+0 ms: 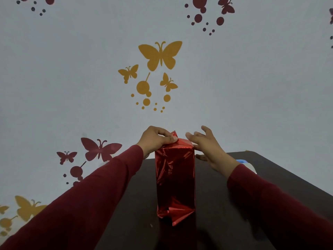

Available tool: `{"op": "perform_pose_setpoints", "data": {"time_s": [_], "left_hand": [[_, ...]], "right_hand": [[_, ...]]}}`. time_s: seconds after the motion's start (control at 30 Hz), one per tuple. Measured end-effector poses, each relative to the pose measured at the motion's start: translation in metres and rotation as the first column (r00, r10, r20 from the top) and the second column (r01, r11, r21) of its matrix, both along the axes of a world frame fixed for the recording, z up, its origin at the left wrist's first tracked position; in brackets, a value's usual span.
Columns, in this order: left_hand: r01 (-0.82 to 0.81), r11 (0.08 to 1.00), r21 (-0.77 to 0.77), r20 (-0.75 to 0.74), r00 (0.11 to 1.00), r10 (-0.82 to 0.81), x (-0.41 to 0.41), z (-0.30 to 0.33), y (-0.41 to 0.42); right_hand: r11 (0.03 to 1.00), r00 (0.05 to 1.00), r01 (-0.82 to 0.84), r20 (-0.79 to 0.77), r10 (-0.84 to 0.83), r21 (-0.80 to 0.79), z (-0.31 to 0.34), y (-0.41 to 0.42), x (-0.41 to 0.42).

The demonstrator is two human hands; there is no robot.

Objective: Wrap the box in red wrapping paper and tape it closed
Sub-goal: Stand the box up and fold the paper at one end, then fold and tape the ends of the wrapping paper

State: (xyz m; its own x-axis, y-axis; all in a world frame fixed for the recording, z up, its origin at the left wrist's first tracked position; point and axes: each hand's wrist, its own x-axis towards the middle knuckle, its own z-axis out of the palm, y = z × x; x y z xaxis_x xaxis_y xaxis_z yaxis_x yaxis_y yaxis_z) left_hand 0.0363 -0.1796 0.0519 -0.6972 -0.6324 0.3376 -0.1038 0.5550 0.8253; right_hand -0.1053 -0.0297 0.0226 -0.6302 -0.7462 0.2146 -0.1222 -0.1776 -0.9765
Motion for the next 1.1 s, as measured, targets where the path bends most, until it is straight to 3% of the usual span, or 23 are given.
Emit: {"op": "perform_pose_setpoints", "data": {"time_s": [0.17, 0.33, 0.43, 0.67, 0.73, 0.83, 0.97, 1.1], "left_hand": [[-0.035, 0.998, 0.051, -0.009, 0.999, 0.036, -0.002, -0.003, 0.001], [-0.138, 0.969, 0.205, -0.095, 0.983, 0.160, -0.001, -0.010, 0.006], [-0.076, 0.864, 0.497, -0.147, 0.975, 0.170, 0.008, -0.017, 0.018], [-0.043, 0.682, 0.730, -0.246, 0.914, 0.322, 0.009, -0.036, 0.047], [-0.032, 0.669, 0.743, -0.285, 0.889, 0.359, 0.004, -0.037, 0.052], [-0.041, 0.672, 0.739, -0.308, 0.867, 0.392, 0.001, -0.040, 0.053], [-0.053, 0.669, 0.741, -0.303, 0.863, 0.404, 0.002, -0.041, 0.053], [-0.052, 0.677, 0.734, -0.309, 0.863, 0.401, 0.002, -0.041, 0.055]], "right_hand": [[0.998, 0.997, 0.032, -0.068, -0.028, 0.057, 0.000, -0.007, 0.001], [0.994, 0.995, 0.046, 0.086, -0.054, 0.102, 0.007, -0.016, 0.002], [0.992, 0.991, 0.043, 0.119, -0.057, 0.118, 0.010, -0.019, 0.001], [0.994, 0.993, 0.033, 0.107, -0.044, 0.102, 0.008, -0.020, 0.001], [0.995, 0.994, 0.035, 0.095, -0.045, 0.098, 0.007, -0.020, 0.002], [0.995, 0.996, 0.083, 0.022, -0.084, 0.060, 0.011, -0.011, 0.005], [0.980, 0.958, 0.182, -0.212, -0.195, -0.079, 0.036, 0.009, 0.008], [0.998, 0.956, 0.005, -0.294, 0.012, 0.058, 0.054, 0.015, 0.015]]}}
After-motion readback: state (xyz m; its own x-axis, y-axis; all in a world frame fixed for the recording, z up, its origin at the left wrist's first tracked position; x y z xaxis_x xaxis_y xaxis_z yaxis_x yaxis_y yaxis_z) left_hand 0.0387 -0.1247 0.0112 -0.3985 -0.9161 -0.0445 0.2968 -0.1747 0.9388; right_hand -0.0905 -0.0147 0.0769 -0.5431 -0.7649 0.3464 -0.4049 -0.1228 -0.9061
